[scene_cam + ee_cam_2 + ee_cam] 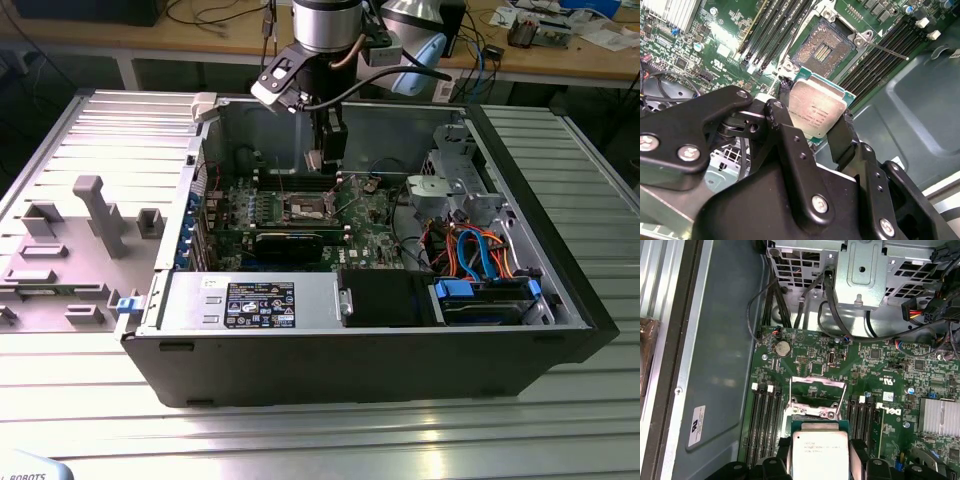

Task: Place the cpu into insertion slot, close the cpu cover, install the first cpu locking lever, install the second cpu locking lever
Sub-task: 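Place the cpu into insertion slot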

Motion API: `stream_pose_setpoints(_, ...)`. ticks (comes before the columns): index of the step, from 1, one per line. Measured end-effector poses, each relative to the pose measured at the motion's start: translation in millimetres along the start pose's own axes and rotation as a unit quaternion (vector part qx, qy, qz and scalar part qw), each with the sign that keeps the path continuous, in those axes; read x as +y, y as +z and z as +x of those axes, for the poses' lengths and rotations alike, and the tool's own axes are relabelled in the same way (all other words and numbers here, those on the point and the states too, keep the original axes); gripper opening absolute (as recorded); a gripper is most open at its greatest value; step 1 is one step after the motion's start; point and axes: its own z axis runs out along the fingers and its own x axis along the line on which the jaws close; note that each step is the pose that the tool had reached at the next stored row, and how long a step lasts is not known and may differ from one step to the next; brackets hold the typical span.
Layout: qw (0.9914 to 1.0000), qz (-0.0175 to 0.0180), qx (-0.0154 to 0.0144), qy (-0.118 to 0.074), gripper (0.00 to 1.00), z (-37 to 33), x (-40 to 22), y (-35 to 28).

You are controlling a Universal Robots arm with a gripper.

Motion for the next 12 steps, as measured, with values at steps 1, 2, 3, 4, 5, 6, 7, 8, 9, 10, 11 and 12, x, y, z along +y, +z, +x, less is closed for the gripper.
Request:
stream_pose_setpoints(1, 1.0, 0.0, 0.0, 0.0, 0.54, 0.0, 0.0, 0.0)
stream_pose_setpoints(2, 1.0, 0.0, 0.0, 0.0, 0.54, 0.0, 0.0, 0.0)
stream_pose_setpoints(3, 1.0, 0.0, 0.0, 0.0, 0.54, 0.0, 0.0, 0.0)
stream_pose_setpoints(4, 1.0, 0.0, 0.0, 0.0, 0.54, 0.0, 0.0, 0.0)
stream_pose_setpoints(5, 1.0, 0.0, -0.0002, 0.001, 0.54, 0.0, 0.0, 0.1)
stream_pose_setpoints(6, 0.99989, -0.0002, -0.0011, 0.014, 0.54, 0.0, -0.1, 0.8)
stream_pose_setpoints(7, 0.99979, -0.0002, -0.0016, 0.021, 0.54, 0.0, -0.1, 1.2)
stream_pose_setpoints(8, 0.99965, -0.0003, -0.0021, 0.026, 0.54, 0.0, -0.1, 1.5)
stream_pose_setpoints(9, 0.99947, -0.0003, -0.0025, 0.032, 0.54, 0.0, -0.1, 1.9)
stream_pose_setpoints(10, 0.99924, -0.0003, -0.003, 0.039, 0.54, 0.0, -0.2, 2.3)
stream_pose_setpoints(11, 0.99905, -0.0004, -0.0034, 0.043, 0.54, 0.0, -0.2, 2.6)
stream_pose_setpoints(12, 0.99883, -0.0004, -0.0038, 0.048, 0.54, 0.0, -0.3, 2.9)
